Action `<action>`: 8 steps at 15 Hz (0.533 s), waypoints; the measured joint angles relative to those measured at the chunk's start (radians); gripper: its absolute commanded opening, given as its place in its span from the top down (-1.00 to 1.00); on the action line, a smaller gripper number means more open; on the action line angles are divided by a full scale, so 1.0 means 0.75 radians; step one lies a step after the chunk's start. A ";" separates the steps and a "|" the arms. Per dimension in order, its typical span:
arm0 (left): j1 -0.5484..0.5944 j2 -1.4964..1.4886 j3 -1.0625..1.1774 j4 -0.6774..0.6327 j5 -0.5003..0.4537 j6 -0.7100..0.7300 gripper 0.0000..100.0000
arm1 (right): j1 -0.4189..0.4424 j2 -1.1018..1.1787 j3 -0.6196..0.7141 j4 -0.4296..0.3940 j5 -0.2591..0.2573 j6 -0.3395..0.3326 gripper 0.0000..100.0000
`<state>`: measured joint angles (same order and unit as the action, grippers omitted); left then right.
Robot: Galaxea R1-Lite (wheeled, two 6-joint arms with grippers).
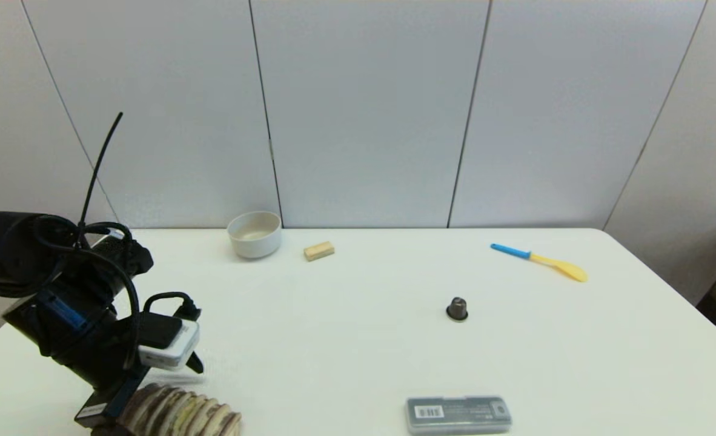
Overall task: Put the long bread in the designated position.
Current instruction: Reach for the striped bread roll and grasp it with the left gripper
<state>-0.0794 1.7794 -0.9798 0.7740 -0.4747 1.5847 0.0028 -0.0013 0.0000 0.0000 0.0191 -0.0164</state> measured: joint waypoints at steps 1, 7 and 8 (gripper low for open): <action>-0.005 0.006 0.018 -0.032 0.001 -0.003 -1.00 | 0.000 0.000 0.000 0.000 0.001 0.000 -1.00; -0.022 -0.006 0.072 -0.039 0.029 -0.017 1.00 | 0.000 0.000 0.000 0.001 0.000 -0.001 -1.00; -0.023 -0.014 0.077 -0.039 0.029 -0.018 1.00 | 0.000 0.000 0.000 0.000 0.000 0.000 -1.00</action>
<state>-0.0966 1.7689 -0.9221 0.7447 -0.4532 1.5711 0.0028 -0.0013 0.0000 0.0000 0.0191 -0.0164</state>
